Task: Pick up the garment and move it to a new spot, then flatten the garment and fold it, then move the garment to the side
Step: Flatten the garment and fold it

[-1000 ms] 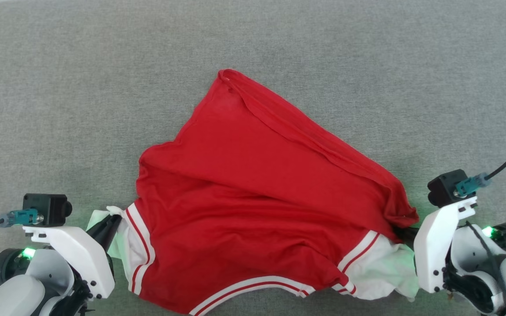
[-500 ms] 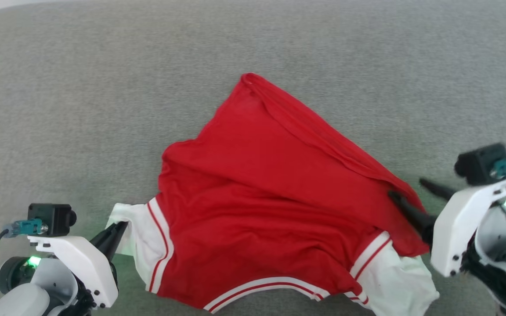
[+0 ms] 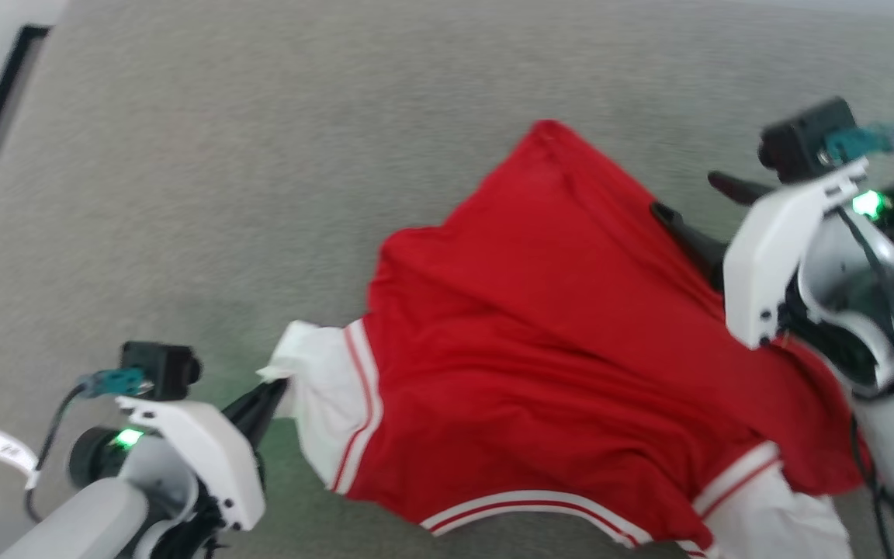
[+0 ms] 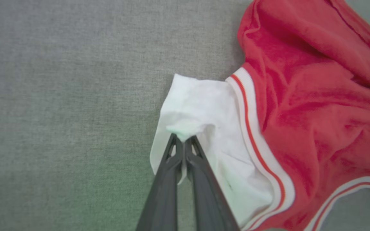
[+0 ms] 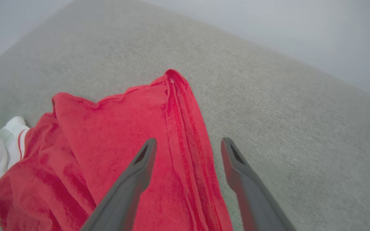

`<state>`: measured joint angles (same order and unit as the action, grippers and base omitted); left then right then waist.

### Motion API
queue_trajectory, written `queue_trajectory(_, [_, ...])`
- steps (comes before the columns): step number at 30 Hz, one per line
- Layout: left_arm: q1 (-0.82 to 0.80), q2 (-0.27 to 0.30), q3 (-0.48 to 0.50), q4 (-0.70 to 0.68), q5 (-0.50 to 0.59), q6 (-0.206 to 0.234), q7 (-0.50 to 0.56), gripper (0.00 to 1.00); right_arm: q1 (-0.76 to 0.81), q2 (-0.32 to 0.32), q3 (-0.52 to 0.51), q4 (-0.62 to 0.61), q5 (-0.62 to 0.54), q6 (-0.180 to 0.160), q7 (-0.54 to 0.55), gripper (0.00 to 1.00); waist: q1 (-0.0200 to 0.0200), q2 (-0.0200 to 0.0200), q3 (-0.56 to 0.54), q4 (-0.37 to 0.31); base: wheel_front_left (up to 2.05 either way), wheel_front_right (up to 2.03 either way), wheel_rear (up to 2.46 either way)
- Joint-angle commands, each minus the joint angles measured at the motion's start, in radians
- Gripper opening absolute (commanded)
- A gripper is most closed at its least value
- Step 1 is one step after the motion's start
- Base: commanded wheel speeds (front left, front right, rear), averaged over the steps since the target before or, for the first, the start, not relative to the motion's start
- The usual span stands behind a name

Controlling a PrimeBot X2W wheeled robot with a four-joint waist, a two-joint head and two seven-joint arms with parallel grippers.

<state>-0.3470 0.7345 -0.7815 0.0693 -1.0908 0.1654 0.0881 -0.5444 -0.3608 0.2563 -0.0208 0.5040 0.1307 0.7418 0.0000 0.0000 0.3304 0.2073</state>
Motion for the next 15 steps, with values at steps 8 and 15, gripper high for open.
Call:
queue_trajectory(8, [-0.104,-0.112,-0.053,0.083,0.045,-0.067,0.010,0.00,-0.261,-0.052,0.158,0.330,0.047,0.000,-0.022,1.00,0.0000,0.0000,0.051,0.186,0.00,0.00,0.00])
queue_trajectory(15, [-0.140,-0.167,-0.072,0.139,0.051,-0.104,0.002,0.00,-0.370,-0.070,0.253,0.559,0.056,0.000,0.014,1.00,0.0000,0.0000,0.077,0.249,0.00,0.00,0.00])
